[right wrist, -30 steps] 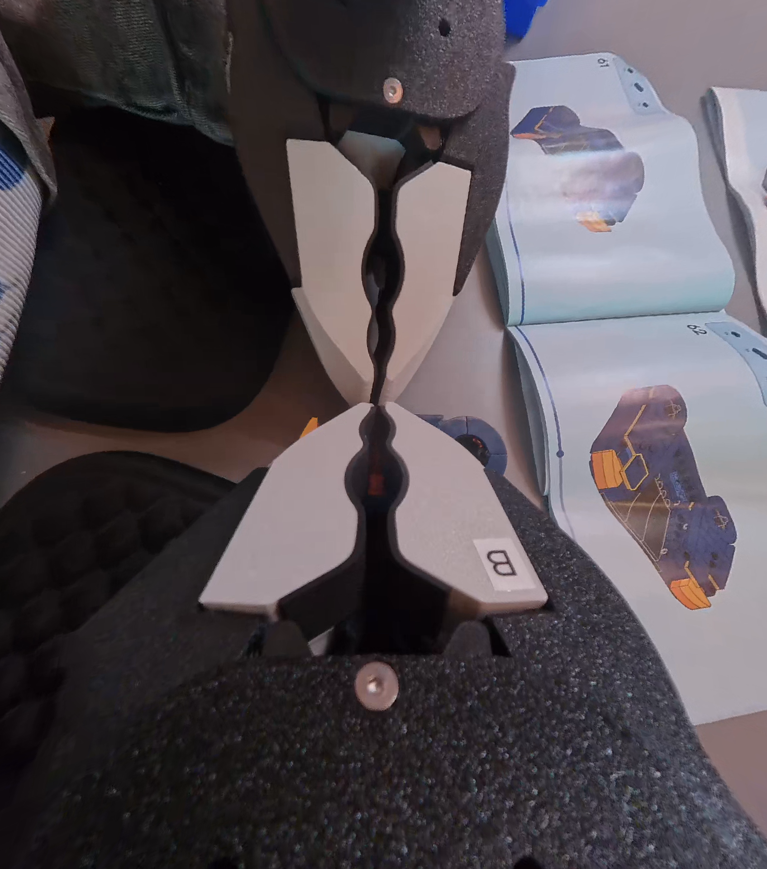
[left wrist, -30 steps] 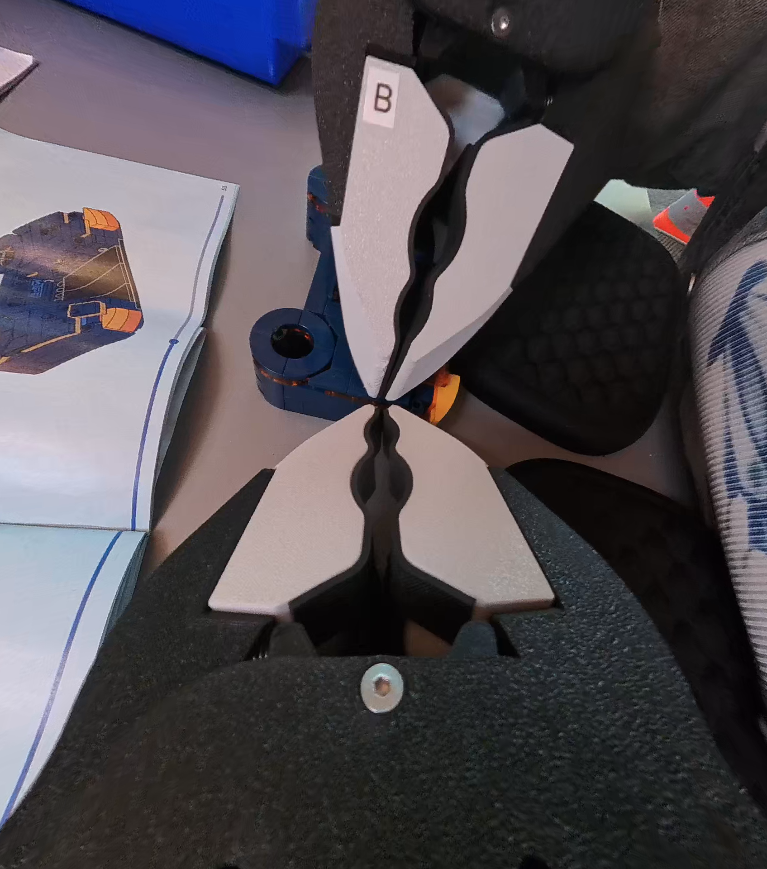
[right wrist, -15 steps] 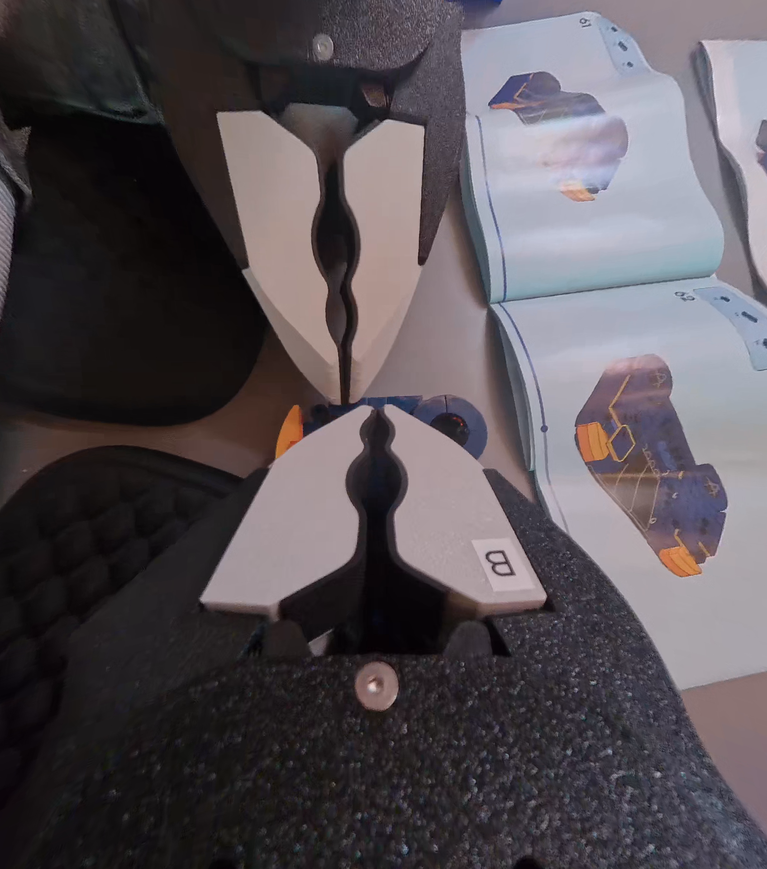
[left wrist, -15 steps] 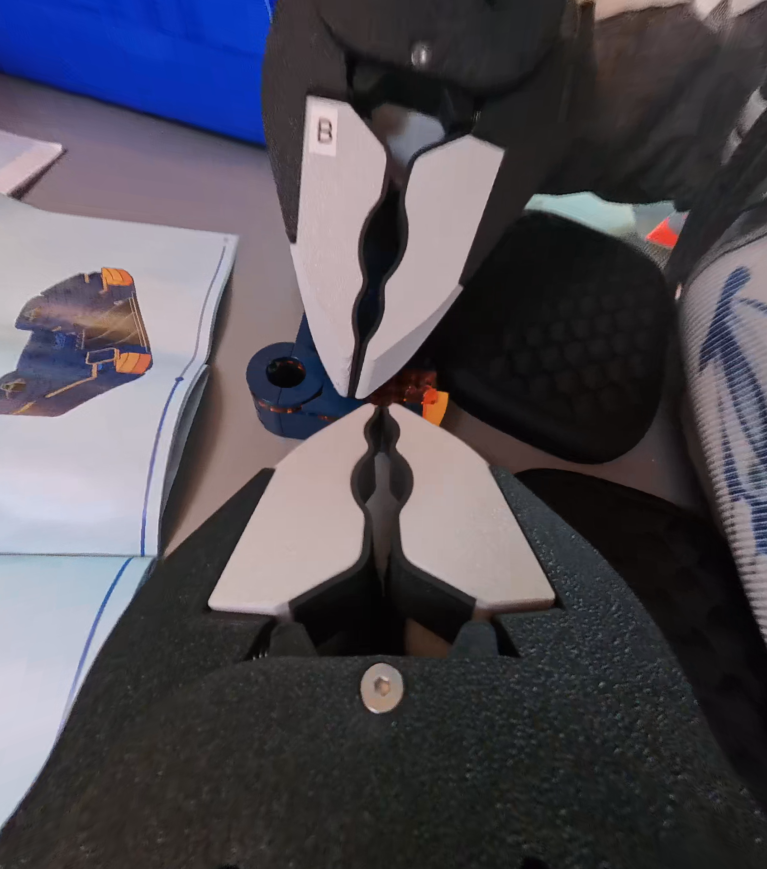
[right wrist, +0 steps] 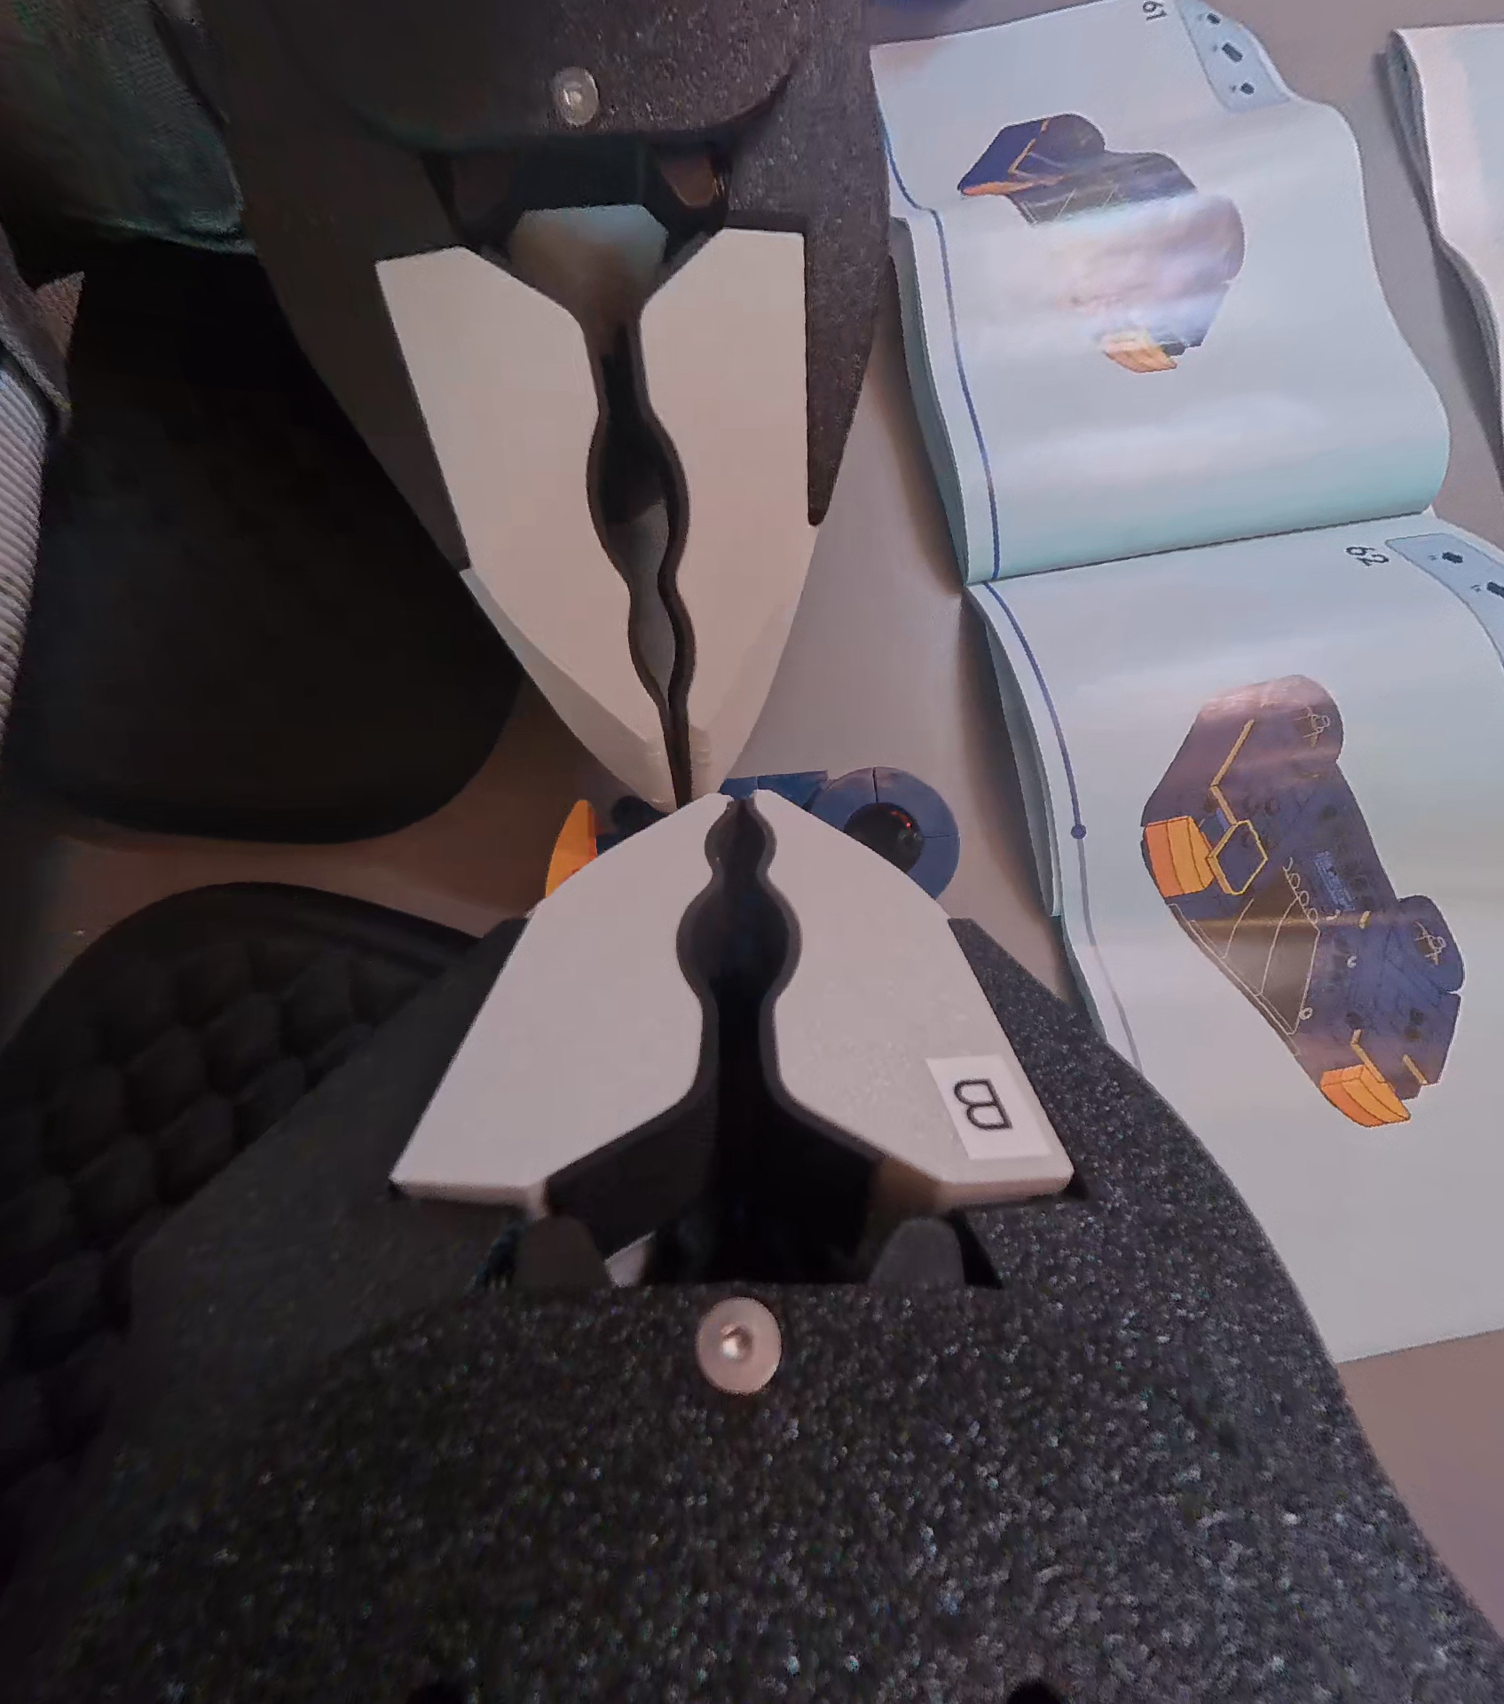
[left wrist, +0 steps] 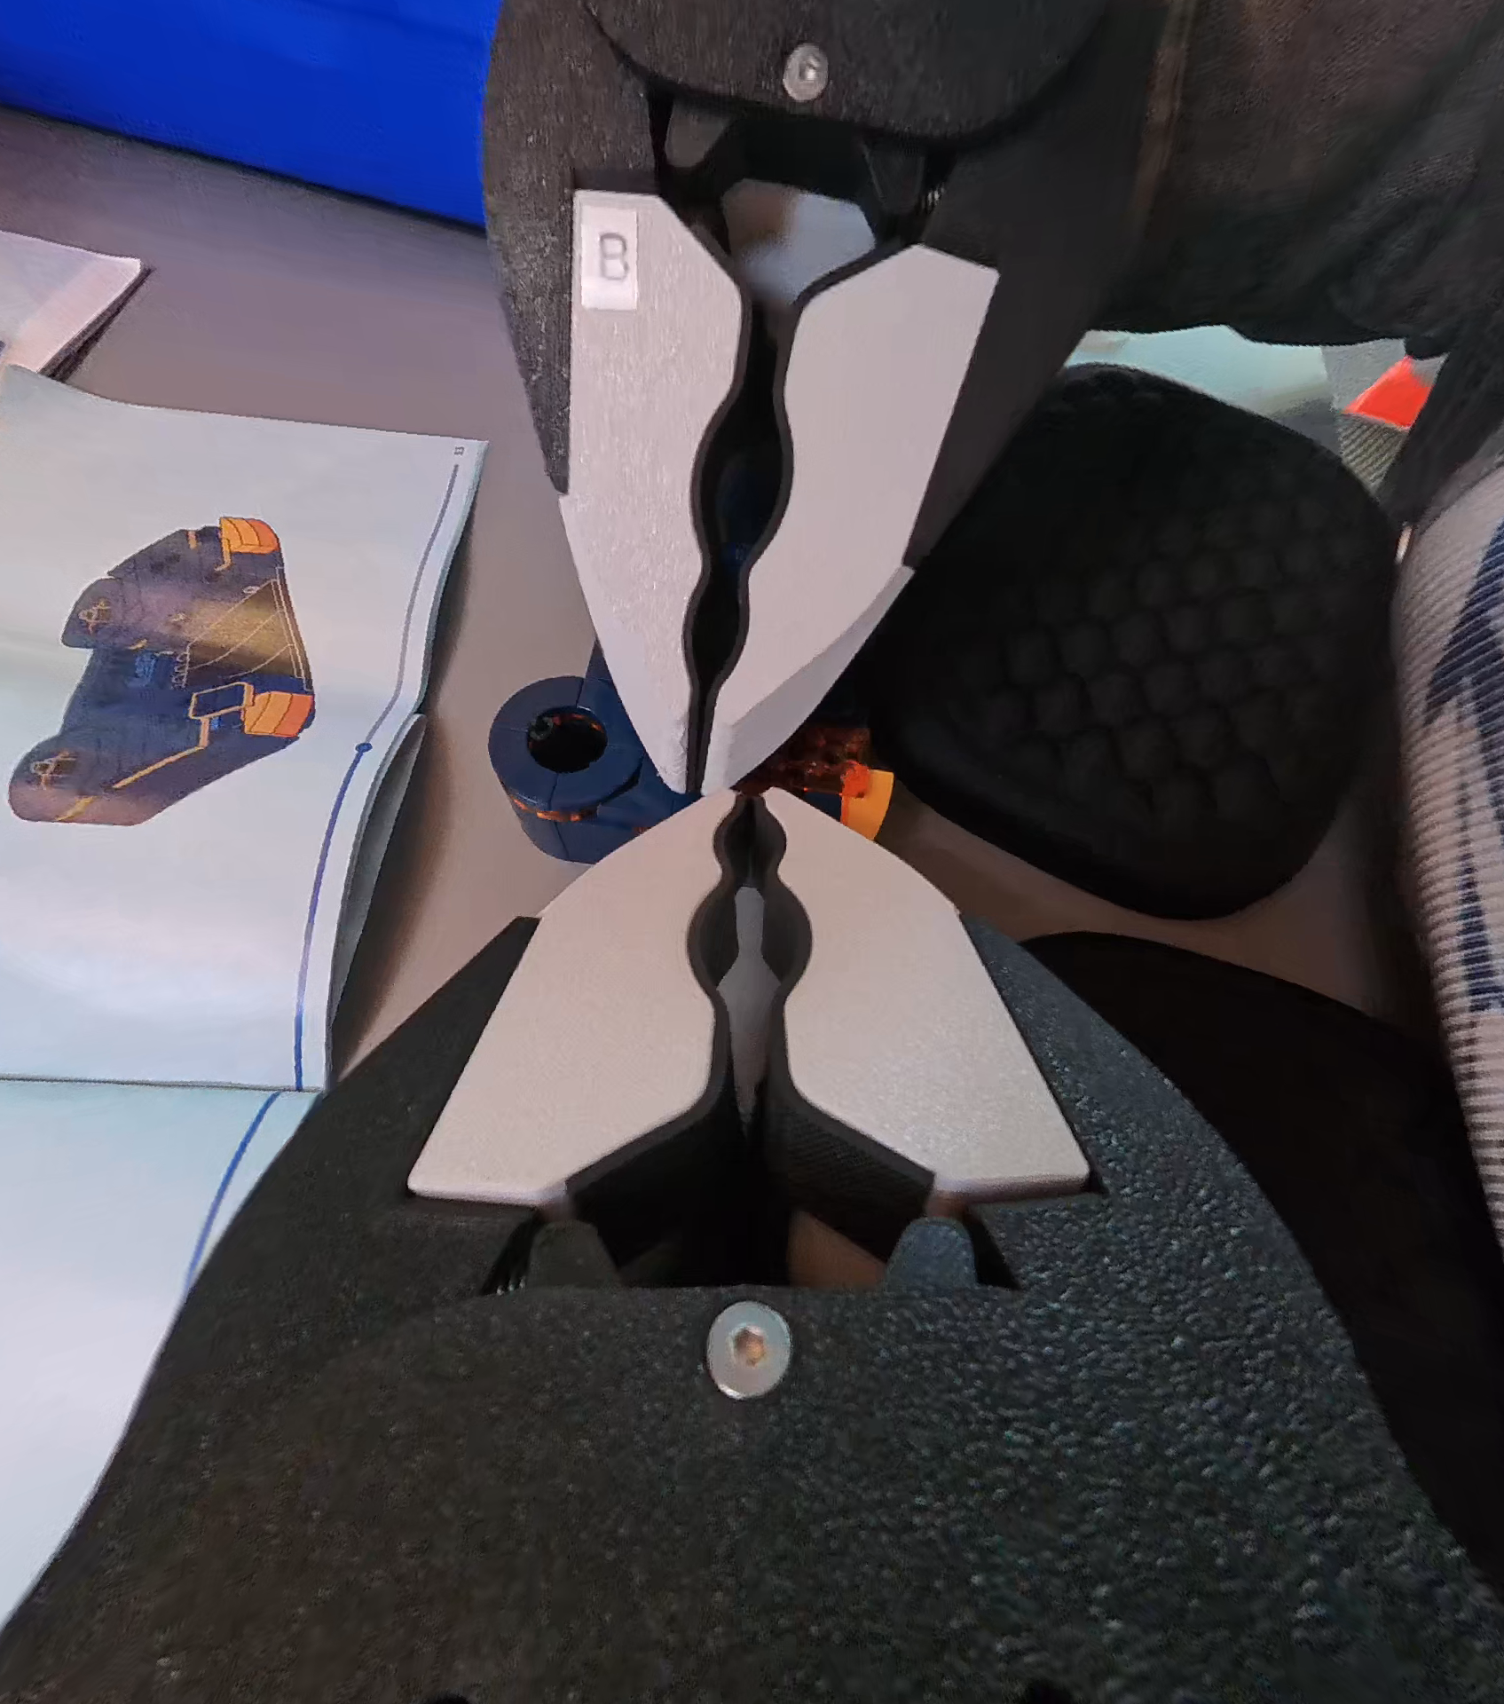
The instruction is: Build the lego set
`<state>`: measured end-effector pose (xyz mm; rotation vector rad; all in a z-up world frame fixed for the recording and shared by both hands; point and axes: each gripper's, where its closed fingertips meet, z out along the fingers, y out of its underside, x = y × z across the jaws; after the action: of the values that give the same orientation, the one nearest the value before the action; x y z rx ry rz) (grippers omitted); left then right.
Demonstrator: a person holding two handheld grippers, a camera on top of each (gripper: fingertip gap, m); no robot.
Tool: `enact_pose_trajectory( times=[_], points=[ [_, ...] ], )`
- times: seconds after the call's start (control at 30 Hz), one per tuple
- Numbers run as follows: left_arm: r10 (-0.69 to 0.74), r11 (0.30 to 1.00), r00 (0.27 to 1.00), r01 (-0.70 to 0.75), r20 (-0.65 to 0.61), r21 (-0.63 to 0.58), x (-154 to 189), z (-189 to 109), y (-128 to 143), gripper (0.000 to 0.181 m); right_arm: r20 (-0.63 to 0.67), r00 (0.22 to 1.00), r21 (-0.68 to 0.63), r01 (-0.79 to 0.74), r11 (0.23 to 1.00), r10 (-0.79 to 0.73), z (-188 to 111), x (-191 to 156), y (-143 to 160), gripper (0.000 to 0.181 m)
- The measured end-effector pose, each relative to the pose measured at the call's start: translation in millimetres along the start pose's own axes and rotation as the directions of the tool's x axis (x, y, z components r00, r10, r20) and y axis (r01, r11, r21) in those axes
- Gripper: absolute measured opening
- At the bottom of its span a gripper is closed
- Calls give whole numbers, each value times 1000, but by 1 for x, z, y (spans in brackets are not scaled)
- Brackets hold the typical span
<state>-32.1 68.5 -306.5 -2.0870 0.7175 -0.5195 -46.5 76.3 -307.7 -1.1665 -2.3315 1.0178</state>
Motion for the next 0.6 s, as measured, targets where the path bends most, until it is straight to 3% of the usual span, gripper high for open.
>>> enact_pose_trajectory(
  times=[0.13,0.2,0.3,0.47,0.6],
  points=[
    [-22,1000,999,22,36,15,-9,-8,1,0,-28,999,63,-39,997,41,-12,9,-4,0],
    [-44,996,998,40,52,80,-13,-18,-6,0,-19,996,112,-88,990,91,-24,9,-8,0],
    [-18,997,999,14,42,81,-9,-15,-10,0,-53,997,35,-62,997,64,-23,7,6,0],
    [22,1000,996,-21,91,-12,-14,-1,-1,0,-56,997,22,-56,998,57,-13,4,7,0],
    [1,1000,995,0,96,-10,-14,-1,0,0,-51,997,1,-65,998,64,-9,5,10,0]
  ],
)
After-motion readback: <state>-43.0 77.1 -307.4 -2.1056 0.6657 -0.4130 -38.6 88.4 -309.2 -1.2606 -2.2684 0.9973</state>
